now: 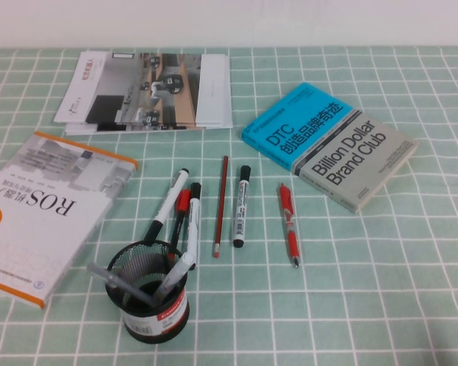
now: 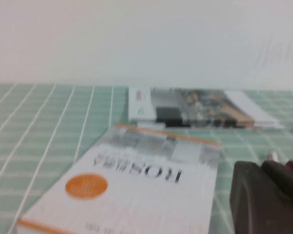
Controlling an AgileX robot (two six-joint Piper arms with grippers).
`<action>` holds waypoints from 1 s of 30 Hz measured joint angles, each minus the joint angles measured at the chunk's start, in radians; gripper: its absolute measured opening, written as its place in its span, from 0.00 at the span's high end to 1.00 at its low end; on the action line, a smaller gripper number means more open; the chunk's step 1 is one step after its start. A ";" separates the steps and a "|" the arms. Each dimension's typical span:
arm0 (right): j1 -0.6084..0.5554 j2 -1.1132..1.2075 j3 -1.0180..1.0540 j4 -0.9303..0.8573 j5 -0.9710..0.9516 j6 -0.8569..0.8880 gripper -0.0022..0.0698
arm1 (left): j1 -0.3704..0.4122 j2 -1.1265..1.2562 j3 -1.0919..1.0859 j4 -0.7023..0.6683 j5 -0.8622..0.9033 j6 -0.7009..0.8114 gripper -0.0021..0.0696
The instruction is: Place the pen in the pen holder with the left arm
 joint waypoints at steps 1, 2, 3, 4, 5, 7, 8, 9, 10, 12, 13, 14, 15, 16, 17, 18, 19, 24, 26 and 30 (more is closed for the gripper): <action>0.000 0.000 0.000 0.000 0.000 0.000 1.00 | 0.006 0.000 0.003 0.000 0.012 -0.004 0.97; 0.000 0.000 0.000 0.000 0.000 0.000 1.00 | 0.011 0.000 0.005 0.001 0.028 -0.011 0.97; 0.000 0.000 0.000 0.000 0.000 0.000 1.00 | 0.011 -0.002 0.007 0.002 0.039 -0.018 0.97; 0.000 0.000 0.000 0.000 0.000 0.000 1.00 | 0.013 -0.002 0.009 0.002 0.048 -0.024 0.97; 0.000 0.000 0.000 0.000 0.000 0.000 1.00 | 0.015 -0.002 0.009 0.002 0.061 -0.026 0.97; 0.000 0.000 0.000 0.000 0.000 0.000 1.00 | 0.017 -0.002 0.009 0.002 0.101 -0.031 0.97; 0.000 0.000 0.000 0.000 0.000 0.000 1.00 | 0.017 -0.002 0.009 0.002 0.119 -0.033 0.97; 0.000 0.000 0.000 0.000 0.000 0.000 1.00 | 0.017 -0.002 0.009 0.002 0.141 -0.033 0.97; 0.000 0.000 0.000 0.000 0.000 0.000 1.00 | 0.017 -0.002 0.009 0.002 0.163 -0.033 0.97; 0.000 0.000 0.000 0.000 0.000 0.000 1.00 | 0.017 -0.002 0.009 0.009 0.210 -0.033 0.97; 0.000 0.000 0.000 0.000 0.000 0.000 1.00 | 0.017 -0.002 0.009 0.009 0.240 -0.033 0.97; 0.000 0.000 0.000 0.000 0.000 0.000 1.00 | 0.017 -0.002 0.009 0.011 0.266 -0.033 0.97; 0.000 0.000 0.000 0.000 0.000 0.000 1.00 | 0.017 -0.002 0.009 0.013 0.272 -0.033 0.97; 0.000 0.000 0.000 0.000 0.000 0.000 1.00 | 0.017 -0.002 0.007 0.015 0.278 -0.033 0.97; 0.000 0.000 0.000 0.000 0.000 0.000 1.00 | 0.017 -0.002 0.007 0.017 0.282 -0.033 0.97; 0.000 0.000 0.000 0.000 0.000 0.000 1.00 | 0.017 -0.002 0.007 0.019 0.285 -0.031 0.97; 0.000 0.000 0.000 0.000 0.000 0.000 1.00 | 0.017 -0.002 0.007 0.021 0.287 -0.031 0.97; 0.000 0.000 0.000 0.000 0.000 0.000 1.00 | 0.017 -0.002 0.006 0.027 0.291 -0.031 0.97; 0.000 0.000 0.000 0.000 0.000 0.000 1.00 | 0.017 -0.002 0.006 0.029 0.291 -0.031 0.97; 0.000 0.000 0.000 0.000 0.000 0.000 1.00 | 0.017 -0.002 0.006 0.029 0.291 -0.031 0.97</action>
